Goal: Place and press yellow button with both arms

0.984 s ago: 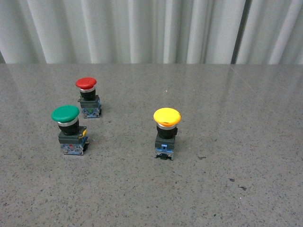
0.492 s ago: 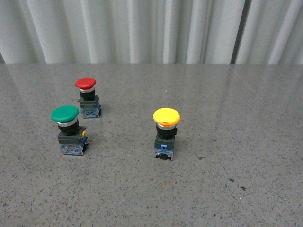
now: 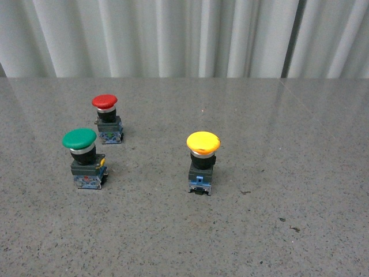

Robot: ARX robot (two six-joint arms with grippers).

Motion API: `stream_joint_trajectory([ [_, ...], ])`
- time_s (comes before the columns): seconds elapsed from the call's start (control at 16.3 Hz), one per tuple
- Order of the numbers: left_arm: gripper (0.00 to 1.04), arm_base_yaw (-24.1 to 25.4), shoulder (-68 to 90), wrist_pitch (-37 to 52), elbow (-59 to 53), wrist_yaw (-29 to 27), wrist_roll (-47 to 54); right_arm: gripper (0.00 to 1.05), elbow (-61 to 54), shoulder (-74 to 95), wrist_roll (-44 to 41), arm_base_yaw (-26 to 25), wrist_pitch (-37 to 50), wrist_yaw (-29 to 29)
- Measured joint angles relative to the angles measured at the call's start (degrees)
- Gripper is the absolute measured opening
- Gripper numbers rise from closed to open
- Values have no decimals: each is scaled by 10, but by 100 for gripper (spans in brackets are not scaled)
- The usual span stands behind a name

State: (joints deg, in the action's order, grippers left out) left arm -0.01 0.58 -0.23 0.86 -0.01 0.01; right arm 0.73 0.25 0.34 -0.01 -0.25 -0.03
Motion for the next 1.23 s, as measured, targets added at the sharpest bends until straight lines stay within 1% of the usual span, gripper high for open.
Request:
stream_joint_trajectory([
  [0.18, 98, 0, 0, 0, 0, 0, 0, 89, 0, 0, 0, 0, 0, 0],
  [0.25, 98, 0, 0, 0, 0, 0, 0, 94, 0, 0, 0, 0, 0, 0],
  [0.37, 98, 0, 0, 0, 0, 0, 0, 100, 0, 0, 0, 0, 0, 0],
  [0.55, 98, 0, 0, 0, 0, 0, 0, 97, 0, 0, 0, 0, 0, 0],
  [1.23, 98, 0, 0, 0, 0, 0, 0, 98, 0, 0, 0, 0, 0, 0],
])
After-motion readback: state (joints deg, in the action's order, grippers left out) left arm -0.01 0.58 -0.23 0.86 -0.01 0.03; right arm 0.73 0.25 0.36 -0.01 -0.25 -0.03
